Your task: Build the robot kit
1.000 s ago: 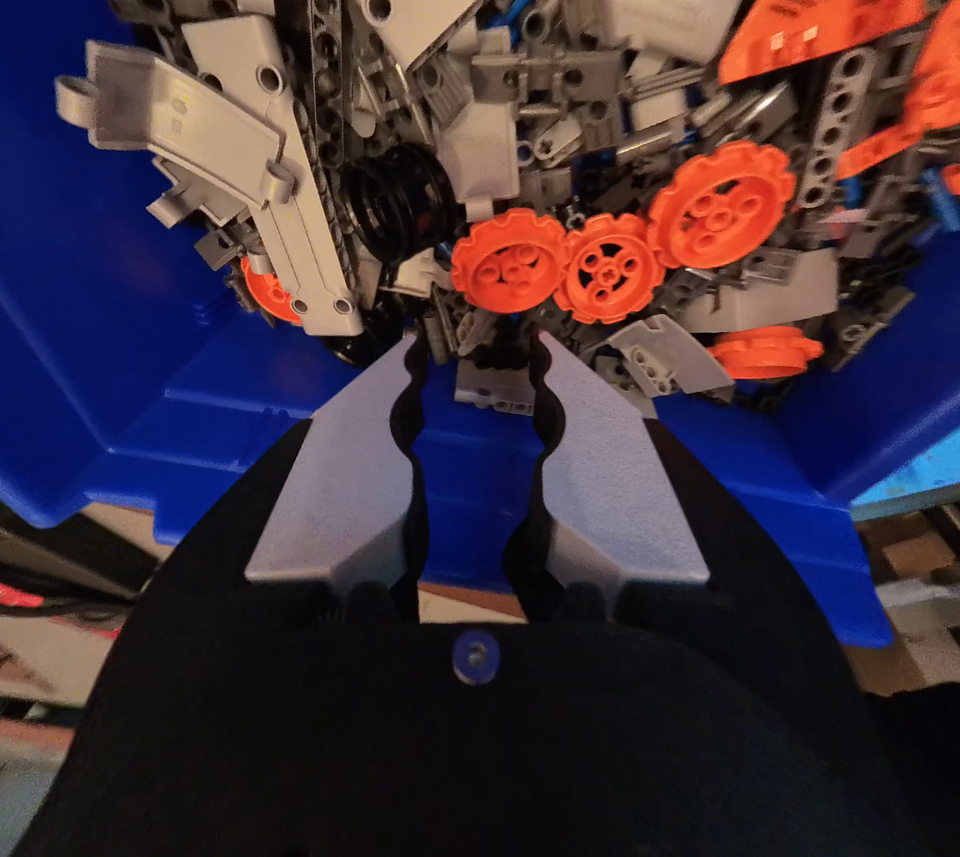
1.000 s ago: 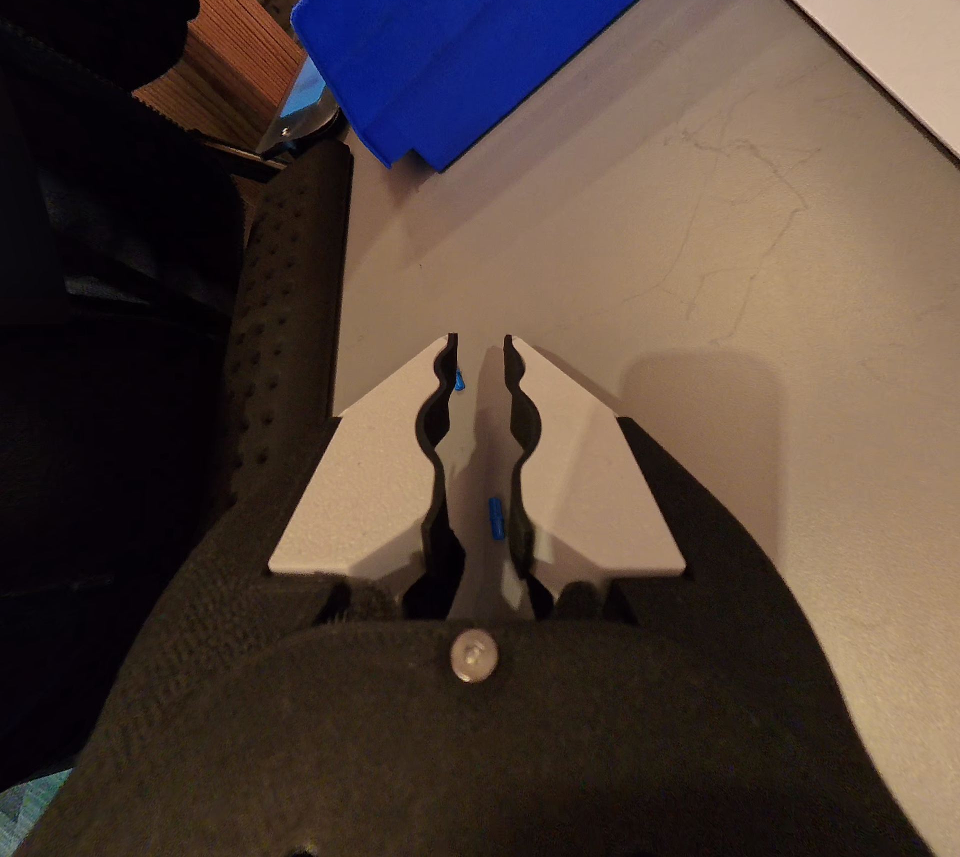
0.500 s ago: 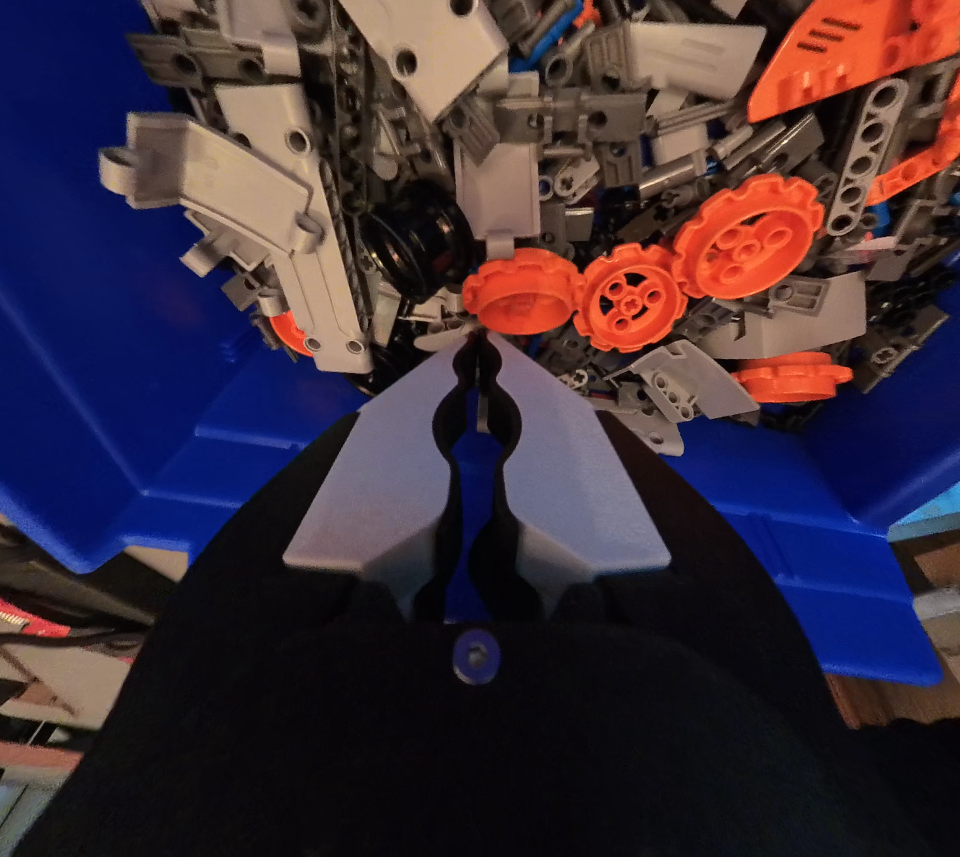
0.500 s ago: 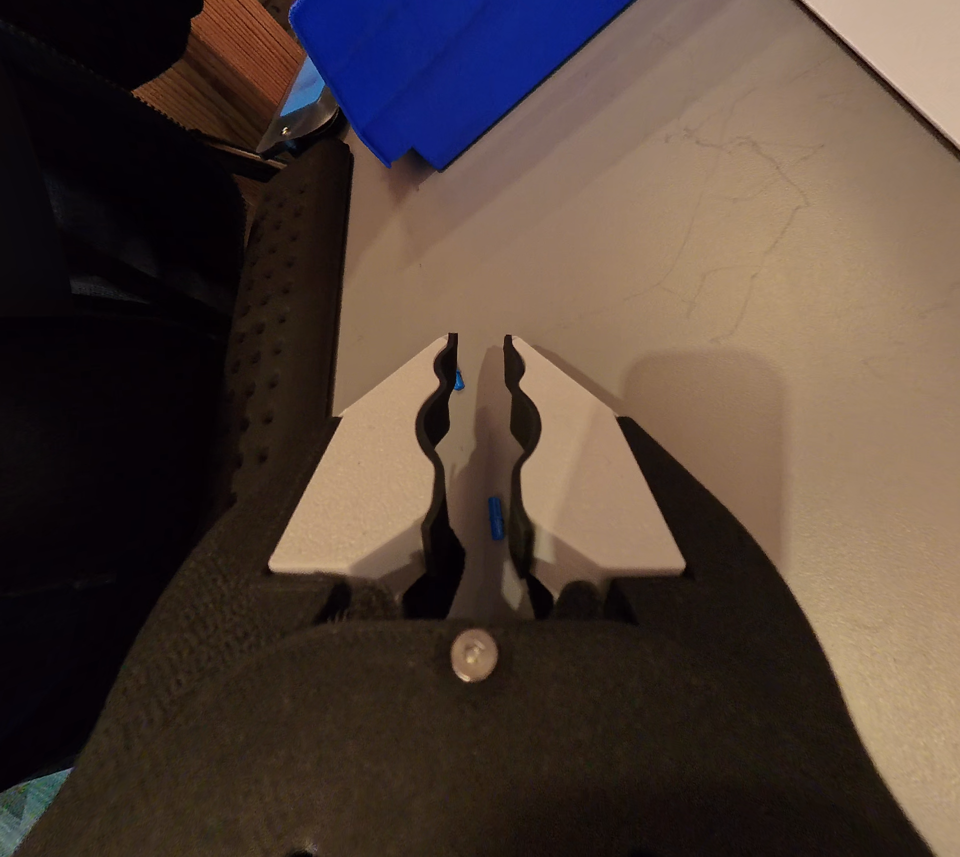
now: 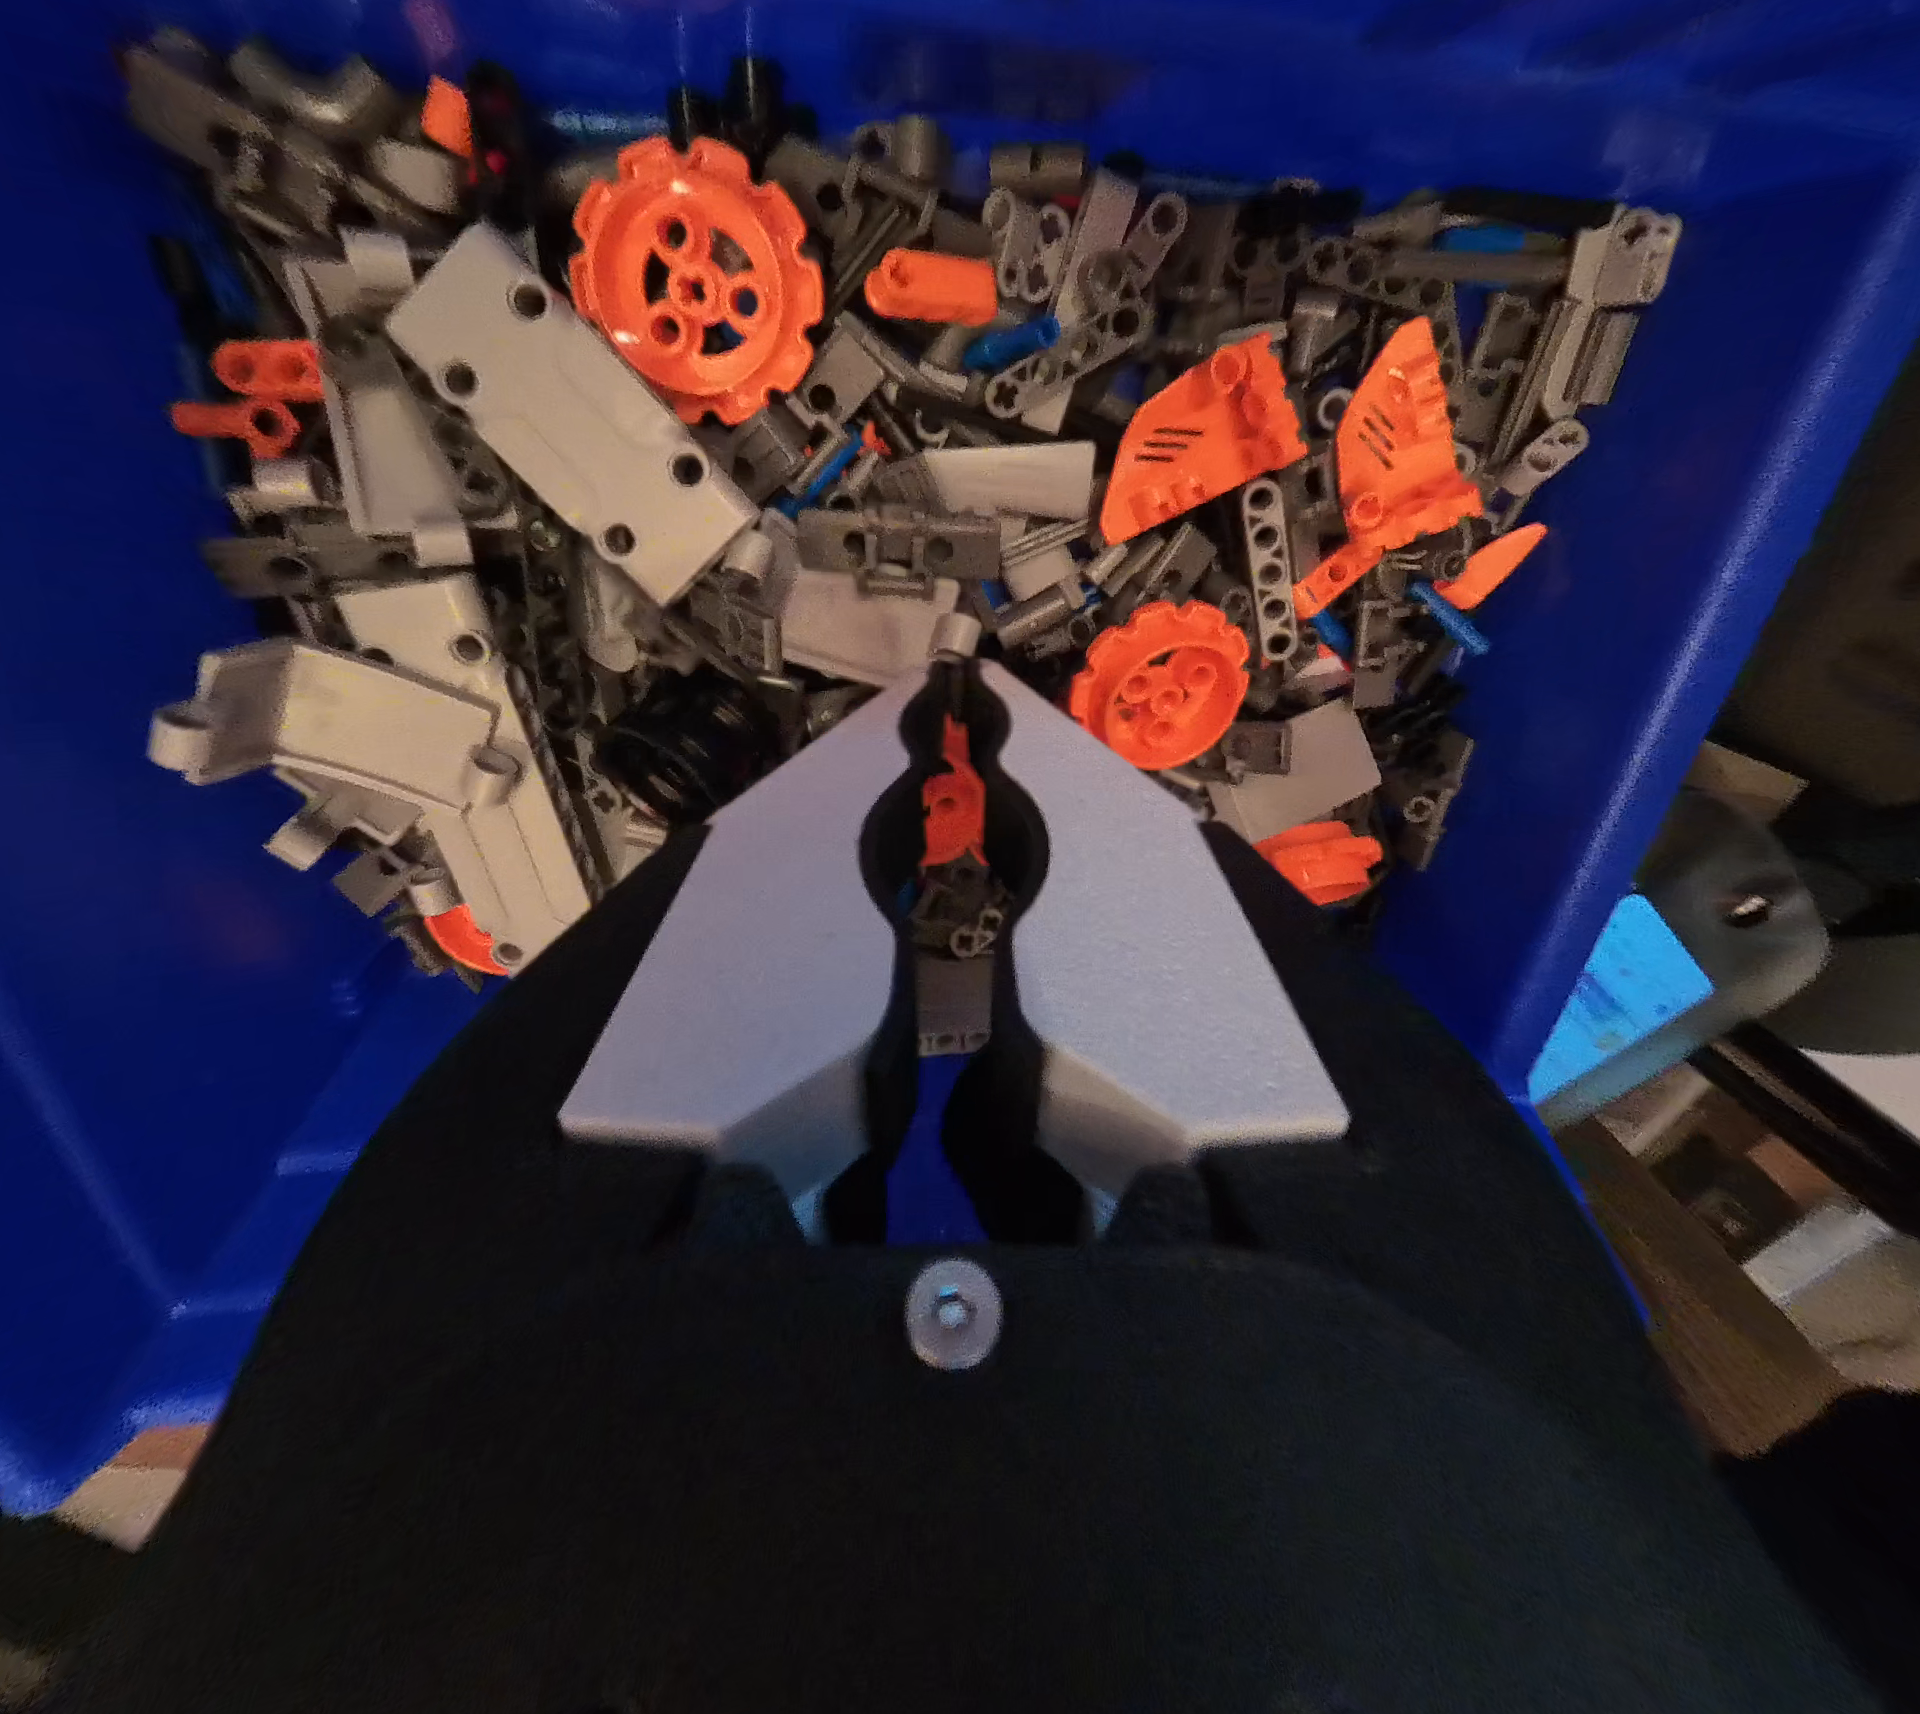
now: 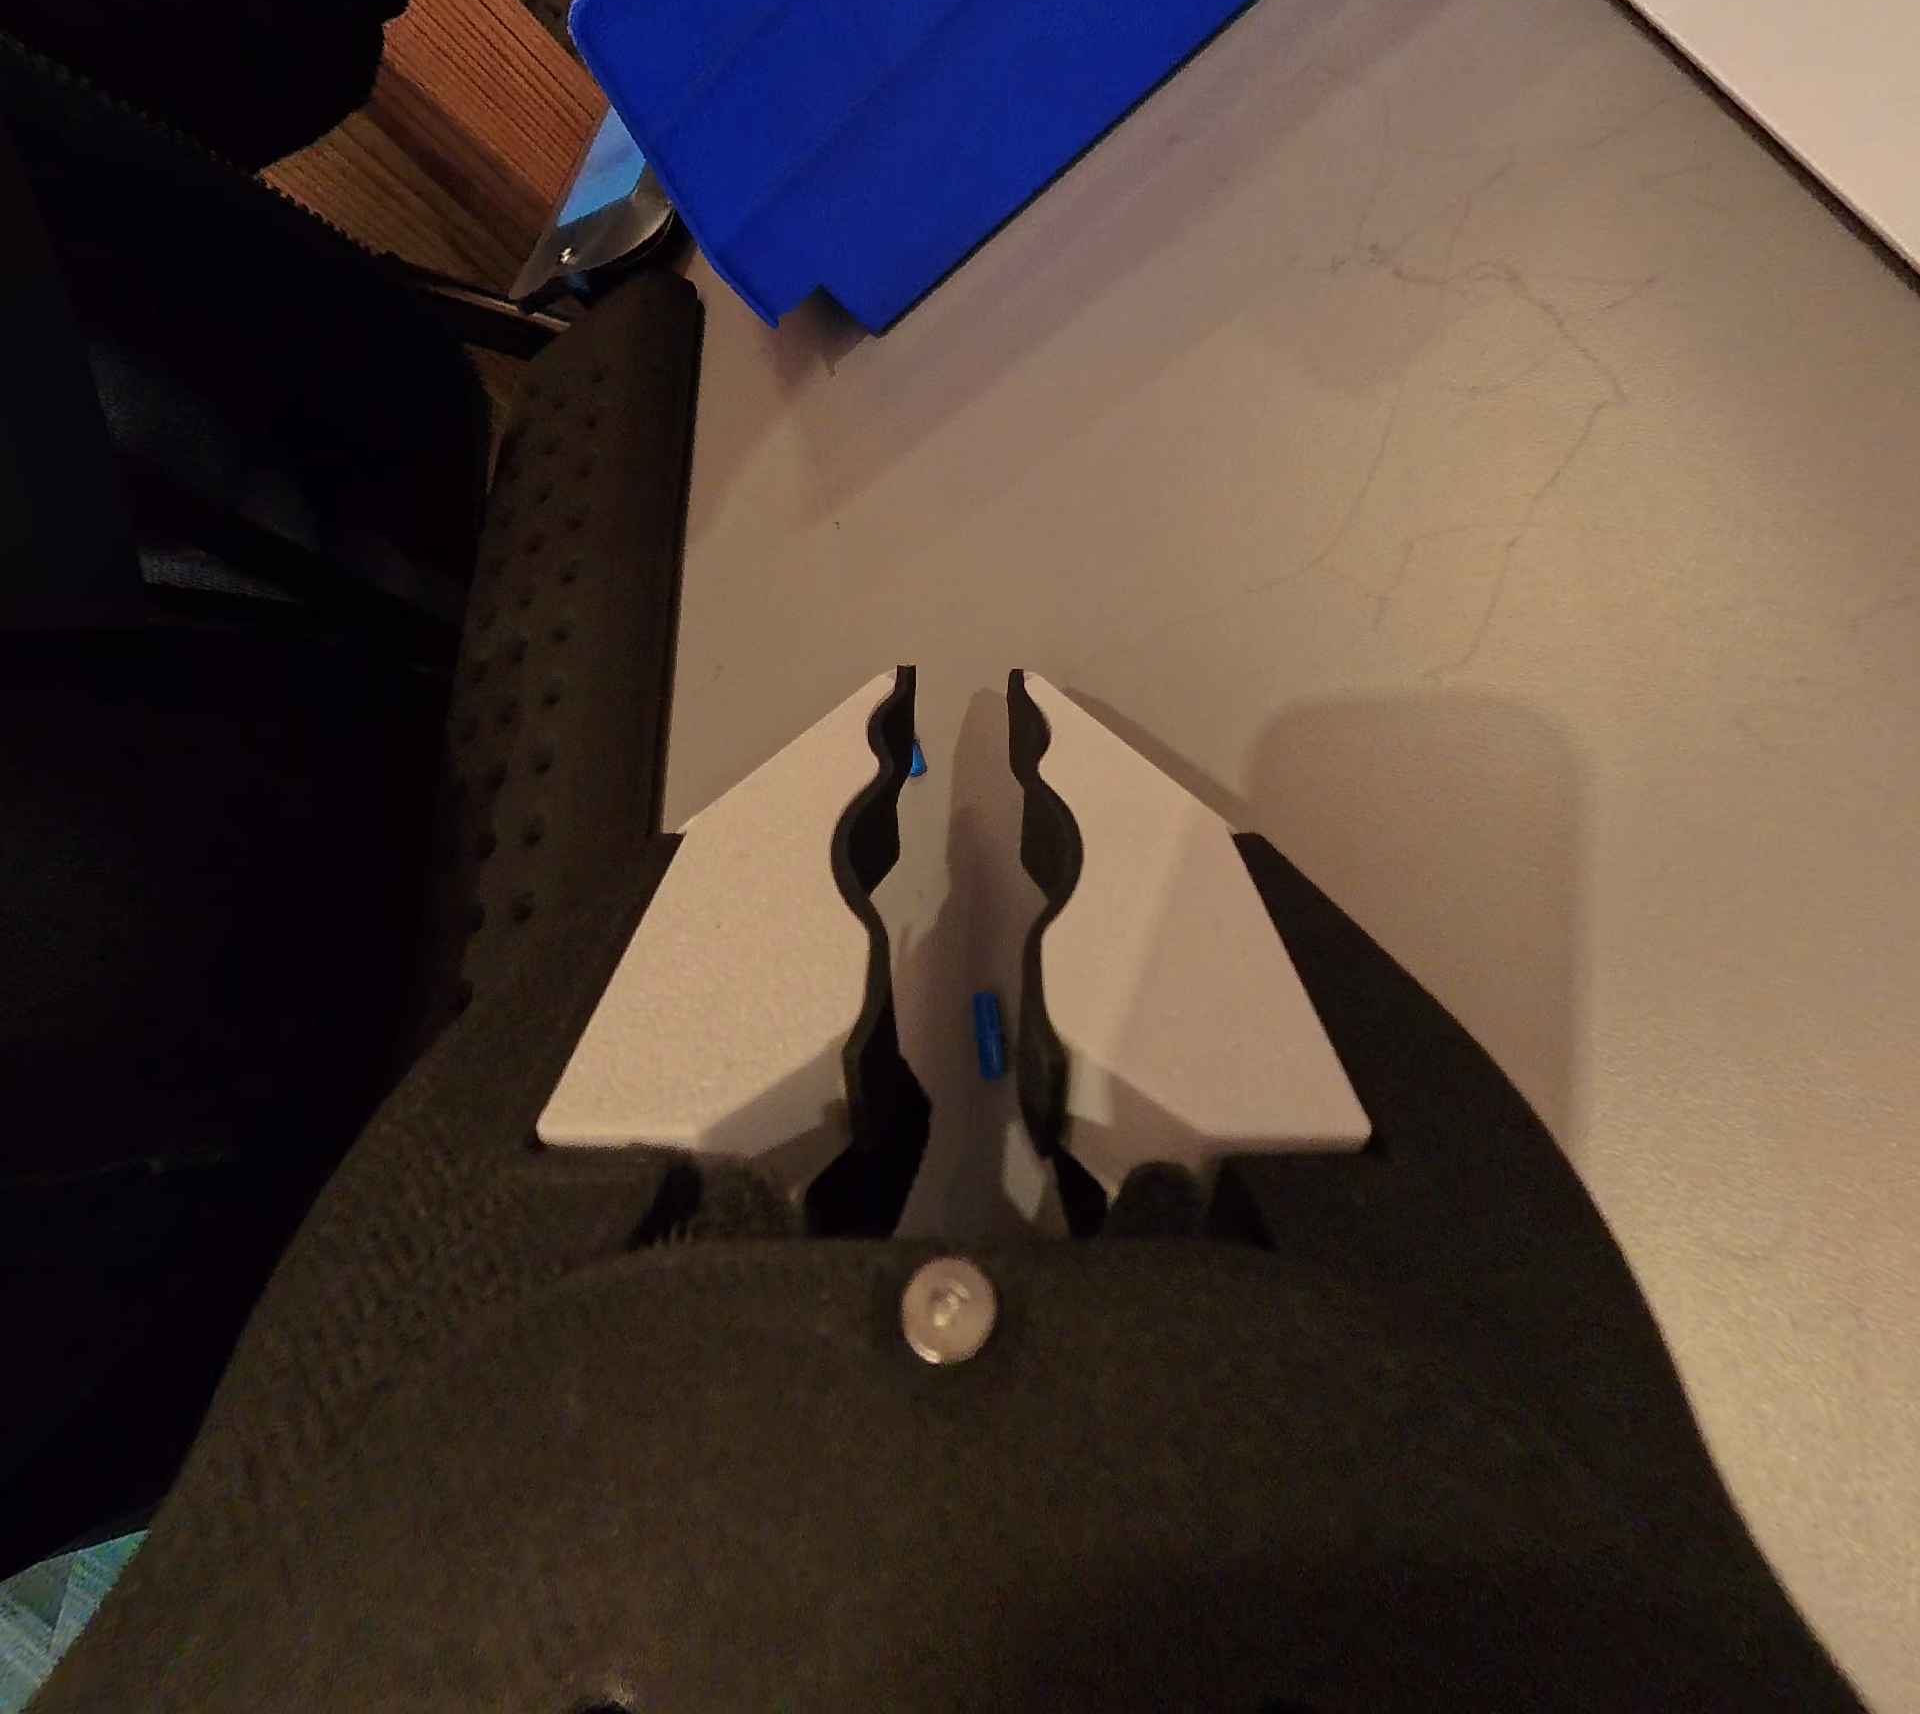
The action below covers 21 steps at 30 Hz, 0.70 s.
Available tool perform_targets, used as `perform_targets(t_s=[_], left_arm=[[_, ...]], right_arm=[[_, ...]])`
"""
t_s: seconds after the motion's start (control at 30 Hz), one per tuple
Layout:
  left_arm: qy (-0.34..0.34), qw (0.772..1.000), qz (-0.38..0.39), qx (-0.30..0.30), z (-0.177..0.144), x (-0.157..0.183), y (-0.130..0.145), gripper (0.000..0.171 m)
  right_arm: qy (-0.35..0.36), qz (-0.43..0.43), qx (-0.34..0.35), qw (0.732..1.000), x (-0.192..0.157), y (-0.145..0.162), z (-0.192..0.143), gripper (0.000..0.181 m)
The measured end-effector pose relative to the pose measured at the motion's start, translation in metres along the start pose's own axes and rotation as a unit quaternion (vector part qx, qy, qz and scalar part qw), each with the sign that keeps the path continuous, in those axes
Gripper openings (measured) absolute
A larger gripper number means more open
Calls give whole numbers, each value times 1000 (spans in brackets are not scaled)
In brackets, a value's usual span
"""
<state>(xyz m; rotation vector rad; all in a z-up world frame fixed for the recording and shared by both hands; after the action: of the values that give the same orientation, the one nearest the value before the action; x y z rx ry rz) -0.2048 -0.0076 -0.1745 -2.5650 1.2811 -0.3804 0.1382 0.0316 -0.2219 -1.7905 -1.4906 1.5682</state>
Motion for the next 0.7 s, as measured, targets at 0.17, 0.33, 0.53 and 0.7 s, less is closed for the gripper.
perform_targets(t_s=[0.17,0.33,0.53,0.7], left_arm=[[-30,999,-23,0,-18,-4,8,24],[-45,993,-64,-88,-22,-12,39,25],[-73,981,-53,-171,-3,-13,43,17],[-86,975,-29,-205,9,-12,44,6]], right_arm=[[0,-1,2,1000,0,-1,-1,15],[0,-1,1,1000,0,0,0,15],[1,-1,1,1000,0,0,-1,15],[0,-1,2,1000,0,0,-1,16]])
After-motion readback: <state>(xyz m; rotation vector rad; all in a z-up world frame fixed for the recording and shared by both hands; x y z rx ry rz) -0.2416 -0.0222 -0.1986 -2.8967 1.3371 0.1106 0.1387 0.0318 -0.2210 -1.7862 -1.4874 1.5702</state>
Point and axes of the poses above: each gripper's, where its closed fingertips meet, z out along the fingers, y out of its underside, x = y × z across the jaws, the point moved 9 cm from there along -z, back along the fingers, and after that the axes turned 13 degrees about x, right-handed, at the moved point
